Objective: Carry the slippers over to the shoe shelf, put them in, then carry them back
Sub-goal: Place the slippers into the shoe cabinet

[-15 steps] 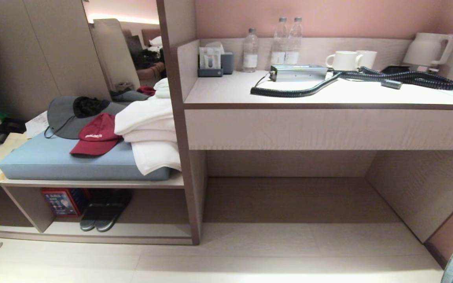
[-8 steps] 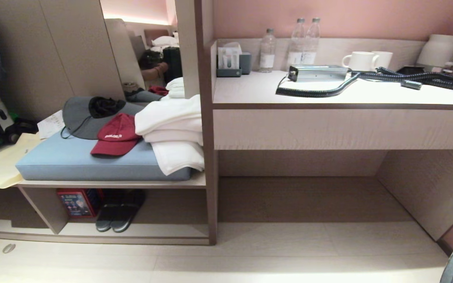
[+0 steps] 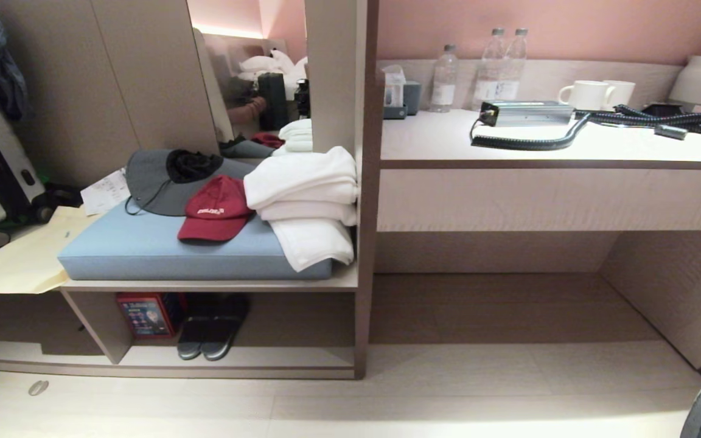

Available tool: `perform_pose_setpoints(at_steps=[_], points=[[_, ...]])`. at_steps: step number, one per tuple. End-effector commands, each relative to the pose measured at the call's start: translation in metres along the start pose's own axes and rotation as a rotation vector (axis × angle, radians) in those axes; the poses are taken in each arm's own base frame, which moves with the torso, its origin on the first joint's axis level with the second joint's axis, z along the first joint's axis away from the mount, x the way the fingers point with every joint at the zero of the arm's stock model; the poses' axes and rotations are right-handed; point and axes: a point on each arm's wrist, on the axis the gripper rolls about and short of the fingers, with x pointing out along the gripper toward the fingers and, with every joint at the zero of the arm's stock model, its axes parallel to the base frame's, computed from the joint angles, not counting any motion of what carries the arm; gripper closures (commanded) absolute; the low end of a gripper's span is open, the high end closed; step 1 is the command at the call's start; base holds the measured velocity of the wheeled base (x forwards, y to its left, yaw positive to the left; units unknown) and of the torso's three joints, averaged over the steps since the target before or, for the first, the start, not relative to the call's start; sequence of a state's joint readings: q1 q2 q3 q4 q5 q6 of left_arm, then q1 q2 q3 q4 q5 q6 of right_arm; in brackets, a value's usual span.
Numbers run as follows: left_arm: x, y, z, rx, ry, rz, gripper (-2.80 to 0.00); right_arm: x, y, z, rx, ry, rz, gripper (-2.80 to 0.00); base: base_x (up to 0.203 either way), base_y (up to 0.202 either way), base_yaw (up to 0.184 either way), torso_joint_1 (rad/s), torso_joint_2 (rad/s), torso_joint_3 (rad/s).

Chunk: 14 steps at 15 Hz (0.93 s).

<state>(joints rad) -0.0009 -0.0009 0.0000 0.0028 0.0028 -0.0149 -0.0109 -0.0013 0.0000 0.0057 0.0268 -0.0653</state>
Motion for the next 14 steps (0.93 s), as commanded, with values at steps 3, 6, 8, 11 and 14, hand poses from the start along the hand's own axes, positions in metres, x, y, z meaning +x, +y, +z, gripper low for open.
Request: perform_pose_setpoints(at_steps=[3,6,8,11,14], points=[[0.0001,0.0000,0.0000,0.000,0.001,0.000,0.00,-0.0001,0.0000,-0.0002,-0.001,0.000,0.001,0.00,0.000,0.193,-0.004,0.000,0.00,0.004],[0.0001,0.0000,0.0000,0.001,0.001,0.000,0.00,-0.0001,0.0000,-0.0001,-0.001,-0.001,0.001,0.00,0.000,0.194,-0.003,0.003,0.00,0.004],[0.0001,0.0000,0.0000,0.001,0.001,0.000,0.00,-0.0001,0.0000,-0.0001,-0.001,-0.001,0.001,0.00,0.000,0.192,-0.001,0.001,0.00,0.002],[0.0001,0.0000,0.0000,0.000,0.001,0.001,0.00,-0.0001,0.0000,-0.0001,-0.001,-0.001,0.001,0.00,0.000,0.195,0.001,0.001,0.00,0.004],[0.0001,0.0000,0.0000,0.000,0.001,0.000,0.00,-0.0001,0.0000,-0.0001,-0.001,-0.001,0.001,0.00,0.000,0.195,-0.001,0.005,0.00,0.002]])
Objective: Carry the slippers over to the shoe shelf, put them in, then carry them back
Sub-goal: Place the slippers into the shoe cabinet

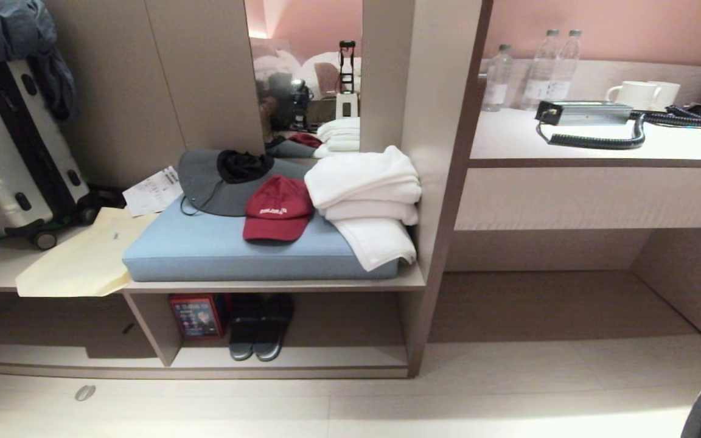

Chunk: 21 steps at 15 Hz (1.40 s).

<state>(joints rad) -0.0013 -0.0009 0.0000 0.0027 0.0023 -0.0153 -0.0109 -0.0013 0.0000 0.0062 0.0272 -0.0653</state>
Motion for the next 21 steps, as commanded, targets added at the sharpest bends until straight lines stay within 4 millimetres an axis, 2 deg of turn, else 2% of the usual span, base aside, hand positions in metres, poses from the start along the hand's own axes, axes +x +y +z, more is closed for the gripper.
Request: perform_pose_setpoints(at_steps=[1,18,21], points=[[0.0001,0.0000,0.0000,0.000,0.001,0.000,0.00,-0.0001,0.0000,0.0000,-0.001,-0.002,0.000,0.00,0.000,0.193,-0.001,0.002,0.00,0.002],[0.0001,0.0000,0.0000,0.002,0.001,0.001,0.00,-0.0001,0.0000,0.0000,-0.001,-0.002,0.000,0.00,0.000,0.192,-0.003,0.002,0.00,0.003],[0.0001,0.0000,0.0000,0.005,0.001,0.002,0.00,-0.0001,0.0000,0.0000,-0.001,-0.002,0.000,0.00,0.000,0.034,0.000,0.000,0.00,0.001]])
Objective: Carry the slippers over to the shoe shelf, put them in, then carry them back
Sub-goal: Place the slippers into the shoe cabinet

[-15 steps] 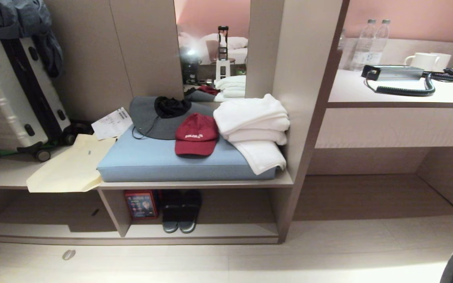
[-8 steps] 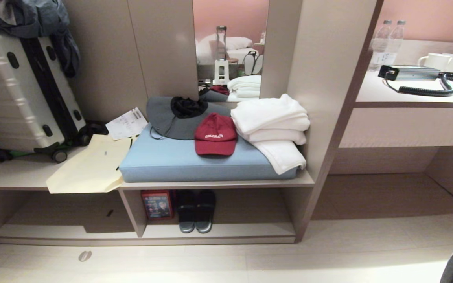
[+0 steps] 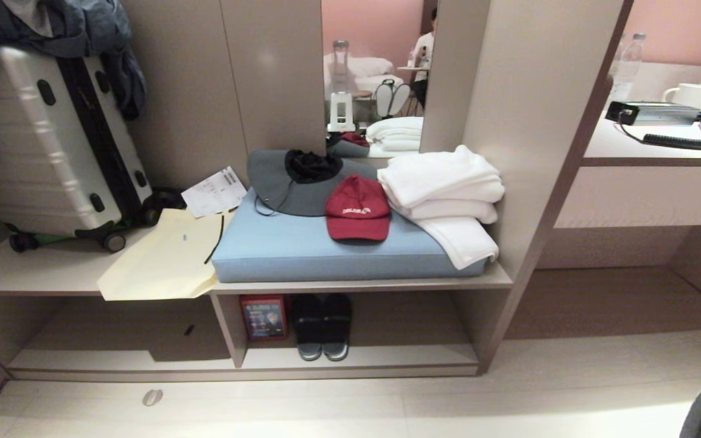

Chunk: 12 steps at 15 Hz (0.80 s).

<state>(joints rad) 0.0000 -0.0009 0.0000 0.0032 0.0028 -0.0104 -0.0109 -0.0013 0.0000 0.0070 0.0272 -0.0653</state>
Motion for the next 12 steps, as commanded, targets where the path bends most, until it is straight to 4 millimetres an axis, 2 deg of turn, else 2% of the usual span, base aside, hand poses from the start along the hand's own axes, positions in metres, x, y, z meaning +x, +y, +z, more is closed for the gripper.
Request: perform_pose_setpoints(at_steps=[1,5,12], points=[[0.0001,0.0000,0.0000,0.000,0.001,0.000,0.00,-0.0001,0.0000,0.0000,-0.001,-0.003,0.000,0.00,0.000,0.000,0.000,0.000,0.00,0.000],[0.0001,0.0000,0.0000,0.000,0.001,0.000,0.00,-0.0001,0.0000,0.0000,-0.001,-0.003,0.000,0.00,0.000,0.000,0.000,0.001,0.00,-0.034],[0.0001,0.0000,0.0000,0.000,0.001,0.000,0.00,-0.0001,0.0000,0.0000,-0.001,-0.003,0.000,0.00,0.000,0.000,0.000,0.001,0.00,-0.187]])
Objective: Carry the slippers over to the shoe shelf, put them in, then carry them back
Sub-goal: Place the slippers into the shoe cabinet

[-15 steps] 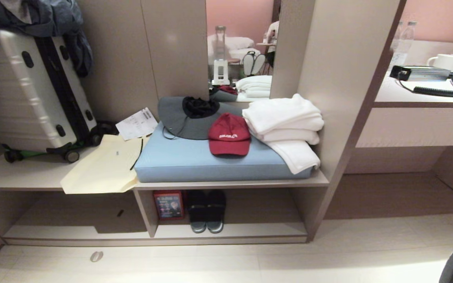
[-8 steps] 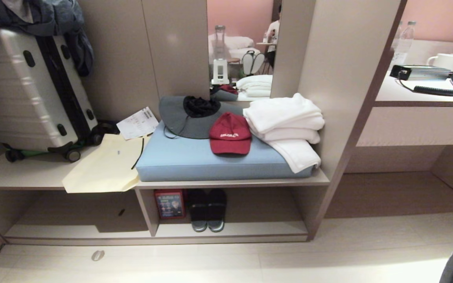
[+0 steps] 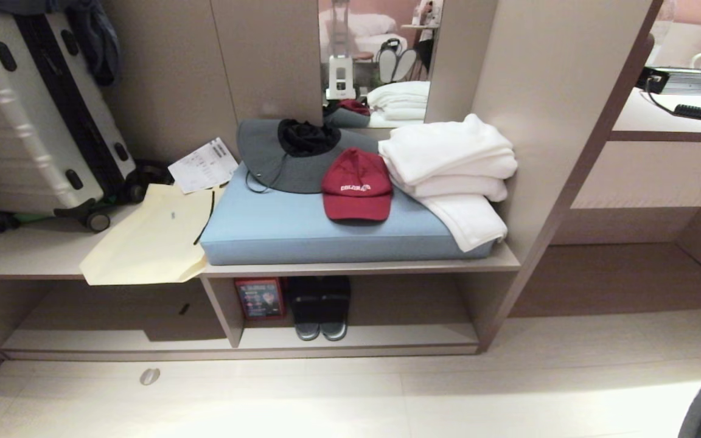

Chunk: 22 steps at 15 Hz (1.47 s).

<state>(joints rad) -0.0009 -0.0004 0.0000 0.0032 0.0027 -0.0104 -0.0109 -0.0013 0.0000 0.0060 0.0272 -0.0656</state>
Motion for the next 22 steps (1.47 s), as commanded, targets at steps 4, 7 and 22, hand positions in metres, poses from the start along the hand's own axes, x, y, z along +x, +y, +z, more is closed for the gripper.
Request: perform_pose_setpoints(at_steps=[4,7,22], points=[[0.0000,0.0000,0.0000,0.000,0.000,0.001,0.00,-0.0001,0.0000,0.0000,0.000,-0.002,0.002,0.00,0.000,0.000,0.000,0.004,0.00,-0.198],[0.0000,0.0000,0.0000,0.000,0.000,0.001,0.00,-0.0001,0.0000,-0.0001,0.000,-0.002,0.000,0.00,0.000,0.000,0.000,0.005,0.00,-0.191],[0.0000,0.0000,0.0000,-0.002,0.000,0.001,0.00,-0.0001,0.0000,-0.0001,0.000,-0.002,0.000,0.00,0.000,0.000,0.000,0.003,0.00,-0.197]])
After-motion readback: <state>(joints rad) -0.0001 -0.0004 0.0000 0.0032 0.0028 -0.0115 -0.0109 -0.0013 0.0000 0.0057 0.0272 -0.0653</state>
